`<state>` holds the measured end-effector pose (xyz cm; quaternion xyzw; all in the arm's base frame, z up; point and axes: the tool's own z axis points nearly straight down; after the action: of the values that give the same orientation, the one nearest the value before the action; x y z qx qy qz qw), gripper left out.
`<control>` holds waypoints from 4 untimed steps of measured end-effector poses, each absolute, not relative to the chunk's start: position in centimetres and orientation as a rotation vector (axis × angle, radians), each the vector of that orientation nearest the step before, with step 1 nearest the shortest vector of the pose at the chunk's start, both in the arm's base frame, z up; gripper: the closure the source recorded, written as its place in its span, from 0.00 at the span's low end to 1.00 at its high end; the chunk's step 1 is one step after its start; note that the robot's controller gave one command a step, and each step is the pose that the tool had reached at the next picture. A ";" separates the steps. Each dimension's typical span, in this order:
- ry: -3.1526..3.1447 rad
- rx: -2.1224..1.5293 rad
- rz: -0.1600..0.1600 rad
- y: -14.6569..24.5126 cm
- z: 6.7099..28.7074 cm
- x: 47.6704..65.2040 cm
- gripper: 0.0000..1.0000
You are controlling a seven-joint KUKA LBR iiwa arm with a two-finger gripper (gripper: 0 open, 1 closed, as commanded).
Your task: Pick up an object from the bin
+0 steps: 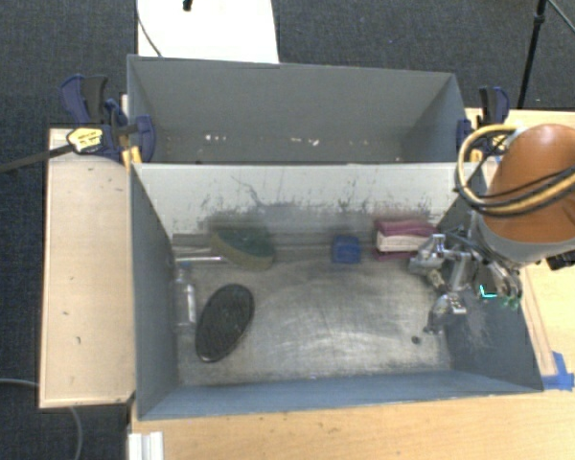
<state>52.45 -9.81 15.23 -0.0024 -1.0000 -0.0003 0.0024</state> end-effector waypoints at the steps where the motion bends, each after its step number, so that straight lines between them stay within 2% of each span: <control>1: -3.081 0.644 0.002 -14.4 7.1 54.8 0.00; 2: -3.148 0.066 0.000 -13.6 10.2 57.4 0.00; 3: -3.119 -0.383 -0.001 -14.4 11.6 55.9 0.00; 4: -3.053 -0.755 -0.005 -14.5 7.1 53.8 0.00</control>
Offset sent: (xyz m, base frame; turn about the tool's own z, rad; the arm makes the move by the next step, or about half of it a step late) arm 0.0214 -0.0453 -0.0823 -0.4194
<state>53.84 -14.52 7.10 -0.2401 -0.9707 -0.0017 -0.0015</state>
